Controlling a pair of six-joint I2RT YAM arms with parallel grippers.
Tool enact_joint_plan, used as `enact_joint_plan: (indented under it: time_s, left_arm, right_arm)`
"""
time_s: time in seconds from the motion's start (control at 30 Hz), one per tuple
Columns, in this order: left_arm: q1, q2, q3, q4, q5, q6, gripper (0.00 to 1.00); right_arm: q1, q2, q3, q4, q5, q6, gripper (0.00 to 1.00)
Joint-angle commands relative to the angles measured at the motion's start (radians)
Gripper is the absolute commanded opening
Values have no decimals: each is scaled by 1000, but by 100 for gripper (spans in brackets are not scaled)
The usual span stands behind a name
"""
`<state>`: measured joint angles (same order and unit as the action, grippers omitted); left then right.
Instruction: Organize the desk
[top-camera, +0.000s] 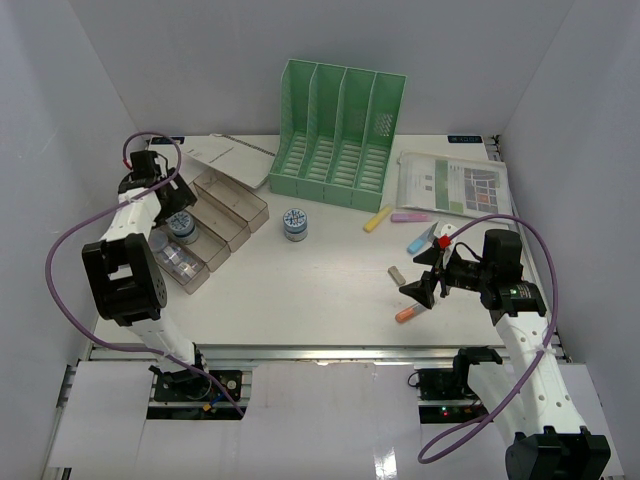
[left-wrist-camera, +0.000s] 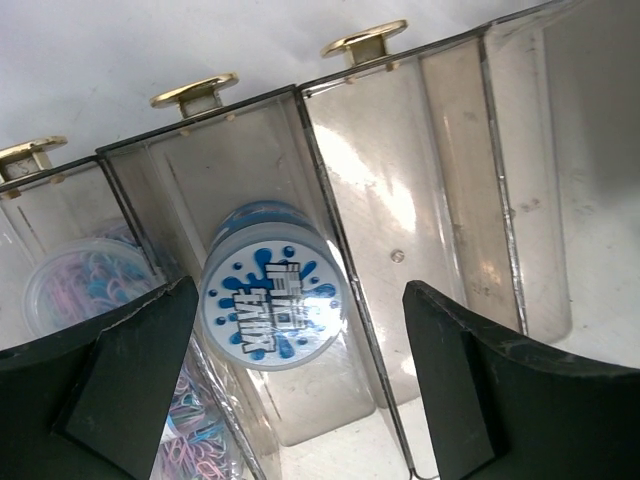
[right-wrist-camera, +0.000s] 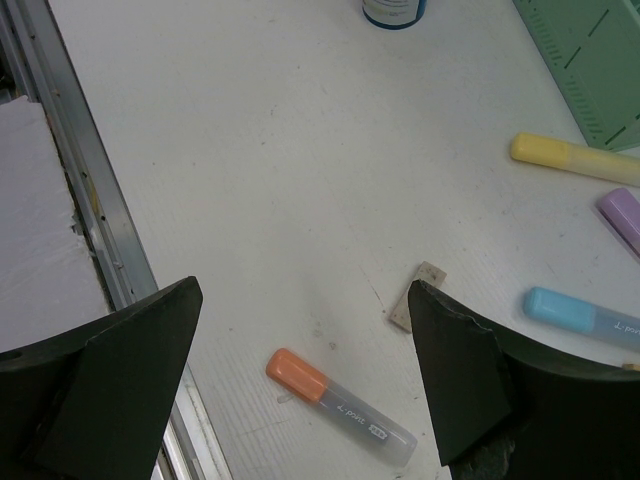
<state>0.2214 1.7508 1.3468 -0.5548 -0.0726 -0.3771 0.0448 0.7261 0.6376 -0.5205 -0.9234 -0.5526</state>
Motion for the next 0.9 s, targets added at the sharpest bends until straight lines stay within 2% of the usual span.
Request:
enact_joint_plan:
  time_s: [0.0, 0.2, 0.3, 0.37, 0.4, 0.5, 0.67, 0.87]
  left_arm:
    - [6, -53, 53, -18, 96, 24, 96]
    - [5, -164, 21, 19, 489, 62, 98]
    - [-4, -271, -83, 146, 778, 31, 98]
    - [-37, -362, -200, 299, 922, 3, 98]
    - [-81, -406, -229, 337, 1014, -1, 98]
    - [-176, -470, -351, 457, 1170, 5, 98]
    - [-256, -615, -549, 630, 1285, 13, 98]
    - [-284, -853, -857, 1053, 1328, -142, 98]
  right_arm:
    - [-7, -8, -10, 20, -28, -3, 90]
    - [-7, 3, -10, 15, -39, -22, 90]
    - [-8, 17, -4, -6, -56, -52, 90]
    - [-8, 43, 7, -29, -77, -94, 90]
    - [-8, 62, 22, -53, -81, -122, 90]
    - [-5, 100, 84, -118, -86, -209, 90]
    - [21, 235, 217, -185, -71, -295, 90]
    - [189, 434, 368, -193, 60, -280, 90]
